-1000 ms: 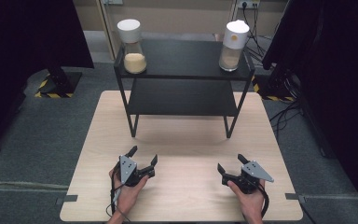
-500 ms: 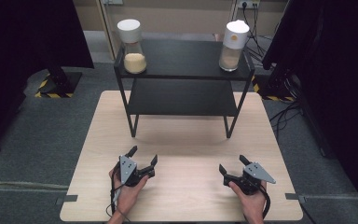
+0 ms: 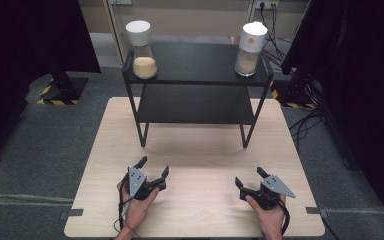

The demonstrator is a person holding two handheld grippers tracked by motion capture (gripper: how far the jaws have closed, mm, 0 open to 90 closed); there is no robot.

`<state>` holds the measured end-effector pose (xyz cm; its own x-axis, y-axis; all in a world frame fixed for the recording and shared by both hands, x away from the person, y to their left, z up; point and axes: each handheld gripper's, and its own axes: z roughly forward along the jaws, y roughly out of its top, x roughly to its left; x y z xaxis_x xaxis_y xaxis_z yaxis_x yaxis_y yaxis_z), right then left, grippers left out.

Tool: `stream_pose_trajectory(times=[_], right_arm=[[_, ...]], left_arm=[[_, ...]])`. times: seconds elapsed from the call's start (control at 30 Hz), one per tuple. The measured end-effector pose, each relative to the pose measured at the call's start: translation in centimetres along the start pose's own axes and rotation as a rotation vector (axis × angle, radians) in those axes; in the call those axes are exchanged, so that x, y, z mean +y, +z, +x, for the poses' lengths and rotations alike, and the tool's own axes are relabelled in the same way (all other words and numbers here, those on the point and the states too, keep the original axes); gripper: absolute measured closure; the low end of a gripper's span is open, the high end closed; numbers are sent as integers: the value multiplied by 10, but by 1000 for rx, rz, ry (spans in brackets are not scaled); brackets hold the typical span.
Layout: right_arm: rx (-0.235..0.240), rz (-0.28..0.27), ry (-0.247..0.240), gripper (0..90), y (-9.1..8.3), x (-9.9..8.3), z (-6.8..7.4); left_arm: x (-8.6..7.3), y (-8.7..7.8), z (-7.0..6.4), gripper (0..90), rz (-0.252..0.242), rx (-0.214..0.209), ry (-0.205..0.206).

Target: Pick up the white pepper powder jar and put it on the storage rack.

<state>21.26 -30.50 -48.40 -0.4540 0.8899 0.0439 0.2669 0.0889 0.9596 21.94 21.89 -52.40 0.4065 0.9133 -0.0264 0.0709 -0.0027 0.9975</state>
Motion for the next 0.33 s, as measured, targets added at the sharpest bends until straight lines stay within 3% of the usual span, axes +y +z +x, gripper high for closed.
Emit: stream_pose_trajectory(times=[0.33], right_arm=[[1, -4, 8, 66, 0, -1, -1]], left_arm=[[0, 0, 0, 125, 2, 0, 2]])
